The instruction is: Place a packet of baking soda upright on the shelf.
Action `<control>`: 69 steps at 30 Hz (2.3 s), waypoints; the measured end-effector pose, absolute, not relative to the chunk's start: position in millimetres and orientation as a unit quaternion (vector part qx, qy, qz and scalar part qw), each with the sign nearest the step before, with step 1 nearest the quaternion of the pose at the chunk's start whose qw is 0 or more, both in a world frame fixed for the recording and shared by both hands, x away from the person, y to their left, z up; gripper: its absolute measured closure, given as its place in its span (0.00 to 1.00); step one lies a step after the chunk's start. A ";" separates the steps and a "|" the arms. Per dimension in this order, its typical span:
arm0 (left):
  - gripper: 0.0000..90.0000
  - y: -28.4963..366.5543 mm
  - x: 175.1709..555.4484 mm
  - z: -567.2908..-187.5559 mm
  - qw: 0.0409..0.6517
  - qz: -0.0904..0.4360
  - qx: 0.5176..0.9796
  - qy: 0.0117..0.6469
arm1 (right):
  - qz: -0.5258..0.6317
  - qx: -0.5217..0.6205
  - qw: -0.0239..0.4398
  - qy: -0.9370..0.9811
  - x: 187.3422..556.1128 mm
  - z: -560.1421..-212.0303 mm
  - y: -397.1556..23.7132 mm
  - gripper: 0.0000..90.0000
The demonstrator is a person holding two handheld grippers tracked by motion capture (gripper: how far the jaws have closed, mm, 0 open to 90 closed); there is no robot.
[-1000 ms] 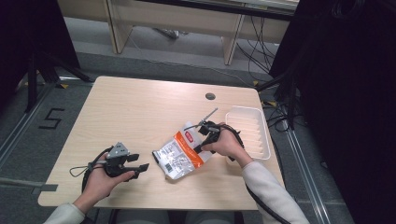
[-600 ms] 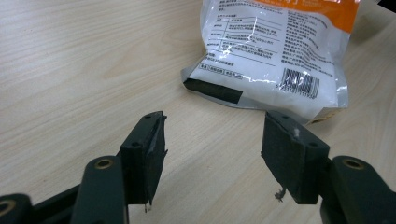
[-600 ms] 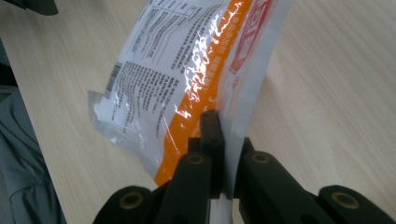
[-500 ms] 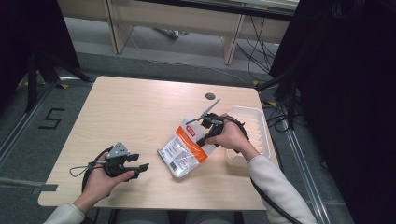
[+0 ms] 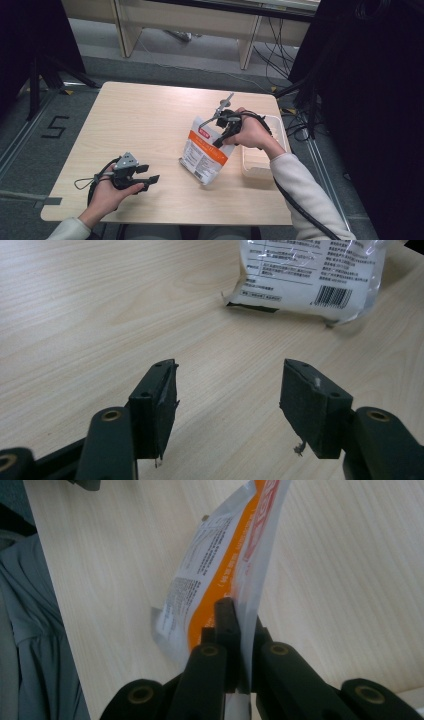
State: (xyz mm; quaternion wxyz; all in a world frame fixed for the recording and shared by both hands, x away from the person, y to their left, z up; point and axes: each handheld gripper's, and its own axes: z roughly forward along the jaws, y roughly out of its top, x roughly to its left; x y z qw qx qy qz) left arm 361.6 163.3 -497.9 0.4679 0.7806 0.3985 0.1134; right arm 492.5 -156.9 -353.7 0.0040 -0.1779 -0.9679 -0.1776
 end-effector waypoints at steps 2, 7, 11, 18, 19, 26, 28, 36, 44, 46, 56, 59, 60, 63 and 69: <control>0.43 163.0 361.4 -497.6 0.468 0.113 0.780 0.400 | -0.175 -0.168 0.000 -0.970 492.2 -348.4 -156.9 1.00; 0.43 163.1 361.6 -498.1 0.469 0.114 0.780 0.399 | -0.161 -0.147 -0.005 -0.976 489.6 -341.3 -157.5 1.00; 0.43 163.0 361.7 -498.4 0.469 0.114 0.780 0.398 | -0.148 -0.120 -0.006 -0.982 487.0 -338.2 -158.7 1.00; 0.43 163.0 361.7 -498.1 0.469 0.114 0.780 0.399 | -0.128 -0.077 -0.002 -0.989 484.6 -334.6 -158.3 1.00; 0.43 163.0 361.7 -498.1 0.469 0.114 0.780 0.399 | -0.128 -0.077 -0.002 -0.989 484.6 -334.6 -158.3 1.00; 0.43 163.1 361.8 -498.3 0.469 0.113 0.780 0.398 | -0.126 -0.057 0.000 -0.990 487.0 -331.1 -160.4 1.00; 0.43 163.3 361.9 -498.3 0.468 0.115 0.781 0.397 | -0.122 -0.068 -0.002 -0.990 486.1 -330.0 -161.3 1.00; 0.43 163.8 361.8 -498.0 0.467 0.114 0.782 0.398 | -0.144 -0.081 -0.005 -0.986 486.7 -321.7 -165.4 1.00; 0.44 163.6 361.8 -498.1 0.467 0.113 0.781 0.398 | -0.163 -0.088 -0.010 -0.983 489.1 -310.2 -173.8 1.00; 0.44 163.5 362.0 -498.4 0.469 0.113 0.780 0.399 | -0.164 -0.083 -0.012 -0.983 490.4 -304.7 -177.2 1.00; 0.44 163.6 361.9 -498.0 0.468 0.114 0.781 0.399 | -0.169 -0.093 -0.027 -0.981 492.7 -284.4 -192.4 1.00; 0.44 163.7 361.9 -498.0 0.467 0.114 0.781 0.398 | -0.168 -0.094 -0.032 -0.981 492.9 -280.2 -196.4 1.00; 0.44 163.7 361.8 -497.9 0.467 0.114 0.781 0.398 | -0.174 -0.091 -0.029 -0.980 493.0 -279.7 -197.0 1.00; 0.44 163.3 361.8 -498.0 0.468 0.114 0.780 0.398 | -0.172 -0.103 -0.031 -0.979 492.6 -273.8 -204.1 1.00; 0.44 163.6 361.9 -498.0 0.467 0.114 0.781 0.399 | -0.170 -0.116 -0.040 -0.978 491.9 -269.1 -212.2 1.00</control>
